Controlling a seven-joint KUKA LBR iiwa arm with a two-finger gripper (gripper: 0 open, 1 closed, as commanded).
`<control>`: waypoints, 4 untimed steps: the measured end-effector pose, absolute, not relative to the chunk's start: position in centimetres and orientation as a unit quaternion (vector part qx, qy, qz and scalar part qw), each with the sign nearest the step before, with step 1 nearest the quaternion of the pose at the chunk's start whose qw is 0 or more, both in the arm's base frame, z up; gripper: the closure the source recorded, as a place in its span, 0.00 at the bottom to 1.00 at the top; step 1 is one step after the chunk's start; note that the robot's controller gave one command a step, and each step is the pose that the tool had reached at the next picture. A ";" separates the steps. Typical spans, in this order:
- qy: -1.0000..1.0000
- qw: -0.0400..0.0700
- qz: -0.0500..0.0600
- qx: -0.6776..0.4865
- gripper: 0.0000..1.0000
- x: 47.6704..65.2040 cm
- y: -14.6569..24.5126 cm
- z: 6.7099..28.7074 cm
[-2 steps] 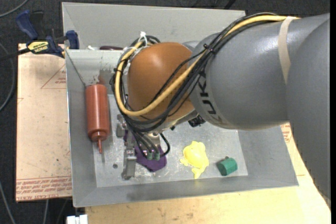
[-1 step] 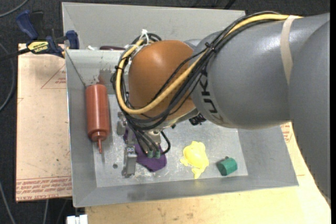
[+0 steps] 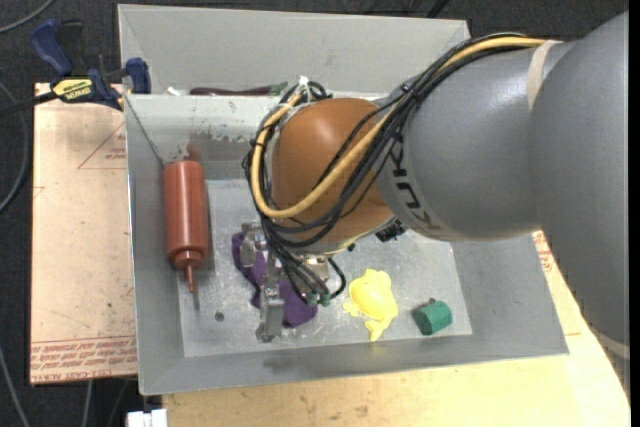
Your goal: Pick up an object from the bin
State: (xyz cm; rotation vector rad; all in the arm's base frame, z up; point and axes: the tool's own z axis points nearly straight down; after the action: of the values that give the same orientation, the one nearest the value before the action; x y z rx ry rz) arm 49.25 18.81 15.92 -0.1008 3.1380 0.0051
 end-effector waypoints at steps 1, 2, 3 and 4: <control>0.999 0.000 0.001 -0.042 0.00 50.0 13.0 11.1; 0.993 0.002 0.003 -0.120 1.00 54.8 12.7 7.0; 0.993 0.002 0.003 -0.120 1.00 54.8 12.7 7.0; 0.992 0.003 0.004 -0.125 1.00 56.2 13.7 18.9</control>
Offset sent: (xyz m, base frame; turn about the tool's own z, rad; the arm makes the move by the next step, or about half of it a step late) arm 0.0548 -0.0626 -0.0892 -0.1788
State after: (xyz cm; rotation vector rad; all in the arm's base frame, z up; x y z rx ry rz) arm 56.19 13.72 18.95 -0.3918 3.1100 0.0116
